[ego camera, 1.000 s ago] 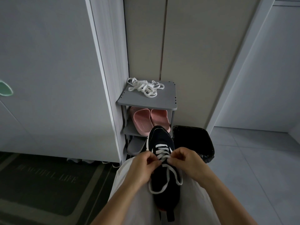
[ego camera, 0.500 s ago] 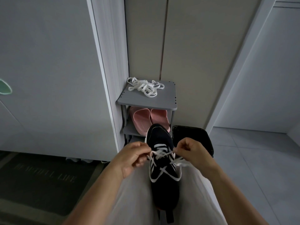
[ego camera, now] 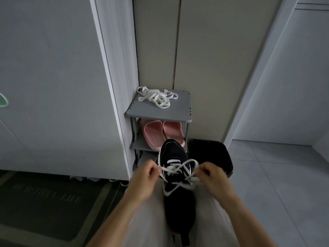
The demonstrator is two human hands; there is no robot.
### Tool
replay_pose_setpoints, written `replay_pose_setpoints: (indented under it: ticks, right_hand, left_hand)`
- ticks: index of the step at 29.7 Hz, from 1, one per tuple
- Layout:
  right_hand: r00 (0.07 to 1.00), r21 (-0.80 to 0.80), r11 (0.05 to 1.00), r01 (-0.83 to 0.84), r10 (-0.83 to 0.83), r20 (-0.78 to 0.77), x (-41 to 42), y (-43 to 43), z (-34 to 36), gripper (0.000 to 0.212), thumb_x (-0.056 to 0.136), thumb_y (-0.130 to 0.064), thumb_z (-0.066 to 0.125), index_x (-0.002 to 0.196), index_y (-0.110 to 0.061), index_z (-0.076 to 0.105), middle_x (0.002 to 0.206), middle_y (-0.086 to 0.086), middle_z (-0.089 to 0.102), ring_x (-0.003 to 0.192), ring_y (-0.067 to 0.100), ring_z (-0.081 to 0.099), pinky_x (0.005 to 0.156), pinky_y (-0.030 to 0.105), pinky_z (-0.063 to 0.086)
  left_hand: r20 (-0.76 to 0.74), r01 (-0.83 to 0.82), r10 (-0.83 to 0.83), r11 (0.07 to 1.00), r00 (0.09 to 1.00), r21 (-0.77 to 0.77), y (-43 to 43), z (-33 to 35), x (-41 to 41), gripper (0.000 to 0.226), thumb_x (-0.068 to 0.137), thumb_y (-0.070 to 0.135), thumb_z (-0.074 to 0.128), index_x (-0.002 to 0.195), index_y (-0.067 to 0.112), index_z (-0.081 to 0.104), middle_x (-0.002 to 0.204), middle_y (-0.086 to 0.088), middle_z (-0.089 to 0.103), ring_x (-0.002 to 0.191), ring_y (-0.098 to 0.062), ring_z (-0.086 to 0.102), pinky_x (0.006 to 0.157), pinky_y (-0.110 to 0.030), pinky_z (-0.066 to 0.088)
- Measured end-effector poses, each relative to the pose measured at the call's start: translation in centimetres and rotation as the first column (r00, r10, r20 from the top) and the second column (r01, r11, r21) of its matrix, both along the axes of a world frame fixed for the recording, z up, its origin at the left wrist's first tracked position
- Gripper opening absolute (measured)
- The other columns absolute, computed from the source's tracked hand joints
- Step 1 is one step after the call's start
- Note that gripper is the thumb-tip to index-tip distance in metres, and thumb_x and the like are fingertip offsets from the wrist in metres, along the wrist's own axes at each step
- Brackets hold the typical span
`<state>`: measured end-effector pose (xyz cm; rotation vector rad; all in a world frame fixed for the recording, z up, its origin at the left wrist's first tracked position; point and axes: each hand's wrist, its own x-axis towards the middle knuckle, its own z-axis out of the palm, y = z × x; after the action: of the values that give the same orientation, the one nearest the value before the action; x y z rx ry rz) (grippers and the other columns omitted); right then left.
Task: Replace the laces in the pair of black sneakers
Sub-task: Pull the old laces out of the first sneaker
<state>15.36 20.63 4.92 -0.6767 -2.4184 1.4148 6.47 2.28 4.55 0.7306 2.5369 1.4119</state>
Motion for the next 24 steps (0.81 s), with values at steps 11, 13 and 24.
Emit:
replay_pose_setpoints:
  ticks: [11, 13, 24]
  right_hand:
    - [0.989, -0.059, 0.994, -0.095, 0.101, 0.108, 0.9, 0.5, -0.1, 0.016, 0.082, -0.029, 0.068, 0.071, -0.019, 0.066, 0.056, -0.011, 0.059, 0.054, -0.001, 0.05, 0.056, 0.014, 0.038]
    - [0.991, -0.042, 0.995, -0.09, 0.093, 0.1, 0.4, -0.1, -0.3, 0.017, 0.082, -0.027, 0.069, 0.069, -0.015, 0.067, 0.06, -0.006, 0.062, 0.057, 0.001, 0.053, 0.059, 0.018, 0.041]
    - [0.943, -0.375, 0.901, 0.216, -0.293, -0.159, 0.6, 3.8, 0.4, 0.023, 0.092, -0.012, 0.054, 0.071, -0.006, 0.059, 0.057, 0.001, 0.05, 0.052, 0.013, 0.041, 0.047, 0.018, 0.036]
  left_hand:
    - [0.121, 0.063, -0.038, 0.976, 0.992, -0.208, 0.0, -0.6, 1.2, 0.039, 0.089, 0.05, 0.047, 0.073, 0.016, 0.055, 0.062, 0.005, 0.056, 0.059, -0.007, 0.051, 0.063, -0.027, 0.04]
    - [0.012, 0.041, -0.039, 0.973, 0.999, -0.228, 0.5, -0.8, 1.5, 0.034, 0.092, 0.048, 0.046, 0.069, 0.023, 0.049, 0.055, 0.009, 0.049, 0.053, -0.003, 0.047, 0.056, -0.023, 0.037]
    - [-0.026, -0.209, 0.213, 0.972, 0.977, 0.106, -1.3, 2.9, -3.1, 0.025, 0.094, 0.021, 0.05, 0.069, 0.017, 0.048, 0.065, -0.002, 0.053, 0.06, -0.015, 0.048, 0.06, -0.028, 0.038]
